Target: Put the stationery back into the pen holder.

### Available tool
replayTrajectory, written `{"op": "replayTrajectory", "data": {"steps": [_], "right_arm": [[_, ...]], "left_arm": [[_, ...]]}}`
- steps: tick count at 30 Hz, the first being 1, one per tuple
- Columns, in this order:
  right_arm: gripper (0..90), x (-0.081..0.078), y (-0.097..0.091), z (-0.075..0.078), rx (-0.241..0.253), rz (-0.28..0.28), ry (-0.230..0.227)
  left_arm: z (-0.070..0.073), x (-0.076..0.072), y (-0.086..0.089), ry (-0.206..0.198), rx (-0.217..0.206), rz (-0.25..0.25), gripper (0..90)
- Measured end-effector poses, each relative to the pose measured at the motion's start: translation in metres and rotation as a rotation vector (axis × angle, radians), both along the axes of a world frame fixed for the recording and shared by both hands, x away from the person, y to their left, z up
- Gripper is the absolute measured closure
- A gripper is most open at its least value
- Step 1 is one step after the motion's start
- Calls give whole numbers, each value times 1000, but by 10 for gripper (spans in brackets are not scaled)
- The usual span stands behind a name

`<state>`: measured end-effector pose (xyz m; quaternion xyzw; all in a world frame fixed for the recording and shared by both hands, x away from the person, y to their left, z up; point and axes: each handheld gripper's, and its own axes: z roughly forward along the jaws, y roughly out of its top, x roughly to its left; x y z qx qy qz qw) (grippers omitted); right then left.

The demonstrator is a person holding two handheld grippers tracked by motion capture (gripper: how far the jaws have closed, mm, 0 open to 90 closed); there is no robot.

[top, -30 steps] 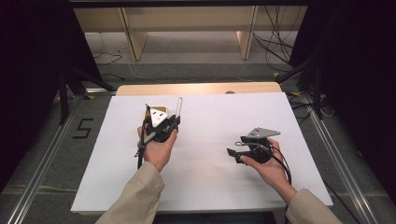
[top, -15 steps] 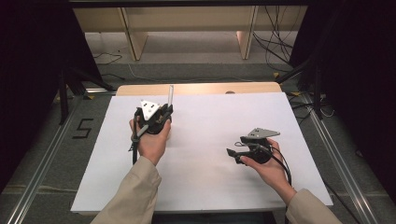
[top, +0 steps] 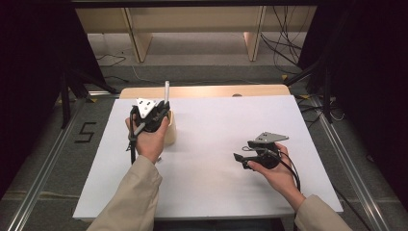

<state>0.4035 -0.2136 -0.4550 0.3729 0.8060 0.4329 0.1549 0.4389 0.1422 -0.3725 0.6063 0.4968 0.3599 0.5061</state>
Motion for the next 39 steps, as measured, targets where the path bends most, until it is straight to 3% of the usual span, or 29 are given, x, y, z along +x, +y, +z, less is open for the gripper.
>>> {"op": "replayTrajectory", "data": {"steps": [21, 39], "right_arm": [[232, 0, 0, -1, 2, 2, 1], [232, 0, 1, -1, -3, 8, 2]], "left_arm": [[-12, 18, 7, -67, 71, -1, 784], [-28, 25, 19, -68, 58, 11, 784]]}}
